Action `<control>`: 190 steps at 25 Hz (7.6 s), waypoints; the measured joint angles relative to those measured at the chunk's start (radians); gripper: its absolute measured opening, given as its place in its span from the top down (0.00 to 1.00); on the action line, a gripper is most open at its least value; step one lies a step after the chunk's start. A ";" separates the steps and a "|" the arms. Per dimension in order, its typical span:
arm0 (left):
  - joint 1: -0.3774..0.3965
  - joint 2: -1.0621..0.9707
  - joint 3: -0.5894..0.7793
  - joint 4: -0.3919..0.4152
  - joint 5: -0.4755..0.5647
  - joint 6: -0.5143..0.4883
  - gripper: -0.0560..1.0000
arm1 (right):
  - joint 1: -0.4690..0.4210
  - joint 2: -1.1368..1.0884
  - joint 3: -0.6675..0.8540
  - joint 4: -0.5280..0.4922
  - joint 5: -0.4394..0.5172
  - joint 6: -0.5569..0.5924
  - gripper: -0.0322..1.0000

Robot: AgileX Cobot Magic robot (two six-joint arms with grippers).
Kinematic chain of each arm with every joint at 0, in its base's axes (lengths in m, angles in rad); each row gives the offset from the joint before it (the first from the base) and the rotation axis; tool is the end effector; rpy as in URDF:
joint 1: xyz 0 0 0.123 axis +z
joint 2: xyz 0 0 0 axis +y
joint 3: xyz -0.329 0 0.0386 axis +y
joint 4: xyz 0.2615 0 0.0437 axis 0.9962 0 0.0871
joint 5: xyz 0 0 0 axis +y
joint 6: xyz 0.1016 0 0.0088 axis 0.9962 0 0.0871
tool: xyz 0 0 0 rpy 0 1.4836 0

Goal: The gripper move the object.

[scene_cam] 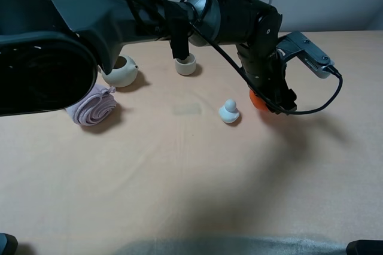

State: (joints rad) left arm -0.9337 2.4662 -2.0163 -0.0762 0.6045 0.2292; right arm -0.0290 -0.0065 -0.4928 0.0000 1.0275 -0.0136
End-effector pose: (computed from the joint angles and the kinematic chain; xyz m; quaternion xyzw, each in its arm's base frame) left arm 0.3494 -0.4795 0.1403 0.5044 0.8102 -0.1306 0.2684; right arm -0.0284 0.0008 0.2794 0.0065 0.8446 -0.0114 0.5352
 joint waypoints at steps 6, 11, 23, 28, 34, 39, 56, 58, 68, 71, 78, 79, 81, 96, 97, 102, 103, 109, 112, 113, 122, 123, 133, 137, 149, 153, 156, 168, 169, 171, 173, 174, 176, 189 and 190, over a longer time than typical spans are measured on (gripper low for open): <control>0.000 0.011 0.000 -0.008 -0.002 0.000 0.26 | 0.000 0.000 0.000 0.000 0.000 0.000 0.30; 0.000 0.033 0.000 -0.016 0.008 0.000 0.26 | 0.000 0.000 0.000 0.000 0.000 0.000 0.30; 0.000 0.038 0.000 -0.017 0.020 0.000 0.26 | 0.000 0.000 0.000 0.000 0.000 0.000 0.30; 0.000 0.038 0.000 -0.018 0.021 0.000 0.24 | 0.000 0.000 0.000 0.000 0.000 0.000 0.30; 0.000 0.038 0.000 -0.018 0.033 0.000 0.12 | 0.000 0.000 0.000 0.000 0.000 0.000 0.30; 0.000 0.038 0.000 -0.018 0.039 0.000 0.09 | 0.000 0.000 0.000 0.000 0.000 0.000 0.30; 0.000 0.038 -0.194 -0.006 0.295 0.001 0.08 | 0.000 0.000 0.000 0.000 0.000 0.000 0.30; 0.000 0.038 -0.245 0.003 0.365 -0.002 0.08 | 0.000 0.000 0.000 0.000 0.000 0.000 0.30; 0.000 0.038 -0.408 0.027 0.557 -0.044 0.08 | 0.000 0.000 0.000 0.000 0.000 0.000 0.30; 0.000 0.029 -0.415 0.033 0.557 -0.048 0.08 | 0.000 0.000 0.000 0.000 0.000 0.000 0.30; 0.000 -0.047 -0.415 0.038 0.558 -0.076 0.08 | 0.000 0.000 0.000 0.000 0.000 0.000 0.30; 0.000 -0.047 -0.415 0.038 0.558 -0.076 0.08 | 0.000 0.000 0.000 0.000 0.000 0.000 0.30; 0.000 -0.074 -0.415 0.038 0.559 -0.079 0.08 | 0.000 0.000 0.000 0.000 0.000 0.000 0.30; 0.000 -0.406 -0.072 0.118 0.559 -0.110 0.08 | 0.000 0.000 0.000 0.000 0.000 0.000 0.30; 0.000 -0.434 -0.032 0.122 0.559 -0.111 0.08 | 0.000 0.000 0.000 0.000 0.000 0.000 0.30; 0.000 -0.600 0.118 0.139 0.559 -0.112 0.08 | 0.000 0.000 0.000 0.000 0.000 0.000 0.30; 0.000 -0.633 0.146 0.143 0.559 -0.112 0.08 | 0.000 0.000 0.000 0.000 0.000 0.000 0.30; 0.000 -0.807 0.301 0.156 0.559 -0.111 0.08 | 0.000 0.000 0.000 0.000 0.000 0.000 0.30; 0.000 -0.893 0.373 0.157 0.559 -0.108 0.08 | 0.000 0.000 0.000 0.000 0.000 0.000 0.30; 0.000 -0.923 0.398 0.157 0.559 -0.108 0.08 | 0.000 0.000 0.000 0.000 0.000 0.000 0.30; 0.000 -1.210 0.639 0.165 0.560 -0.107 0.08 | 0.000 0.000 0.000 0.000 0.000 0.000 0.30; 0.000 -1.242 0.669 0.165 0.560 -0.107 0.08 | 0.000 0.000 0.000 0.000 0.000 0.000 0.30; 0.000 -1.593 0.855 0.204 0.561 -0.107 0.08 | 0.000 0.000 0.000 0.000 0.000 0.000 0.30; 0.000 -1.708 0.905 0.209 0.561 -0.107 0.08 | 0.000 0.000 0.000 0.000 0.000 0.000 0.30; 0.261 -2.031 1.084 0.239 0.561 -0.107 0.08 | 0.000 0.000 0.000 0.000 0.000 0.000 0.30; 0.422 -2.125 1.153 0.239 0.561 -0.107 0.08 | 0.000 0.000 0.000 0.000 0.000 0.000 0.30; 0.532 -2.191 1.222 0.239 0.557 -0.107 0.08 | 0.000 0.000 0.000 0.000 0.000 0.000 0.30; 0.840 -2.363 1.486 0.109 0.456 -0.107 0.08 | 0.000 0.000 0.000 0.000 0.000 0.000 0.30; 0.859 -2.371 1.499 0.100 0.454 -0.107 0.08 | 0.000 0.000 0.000 0.000 0.000 0.000 0.30; 0.887 -2.388 1.521 0.086 0.453 -0.107 0.08 | 0.000 0.000 0.000 0.000 0.000 0.000 0.30; 0.905 -2.408 1.523 0.082 0.457 -0.107 0.08 | 0.000 0.000 0.000 0.000 0.000 0.000 0.30; 0.909 -2.423 1.523 0.076 0.457 -0.107 0.08 | 0.000 0.000 0.000 0.000 0.000 0.000 0.30; 0.912 -2.454 1.523 0.076 0.457 -0.107 0.08 | 0.000 0.000 0.000 0.000 0.000 0.000 0.30; 0.912 -2.470 1.523 0.076 0.457 -0.107 0.08 | 0.000 0.000 0.000 0.000 0.000 0.000 0.30; 0.912 -2.470 1.523 0.076 0.457 -0.107 0.08 | 0.000 0.000 0.000 0.000 0.000 0.000 0.30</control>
State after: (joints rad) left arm -0.0217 -0.0038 -0.4932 0.0000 1.0619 0.1221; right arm -0.0290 -0.0065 -0.4928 0.0000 1.0275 -0.0136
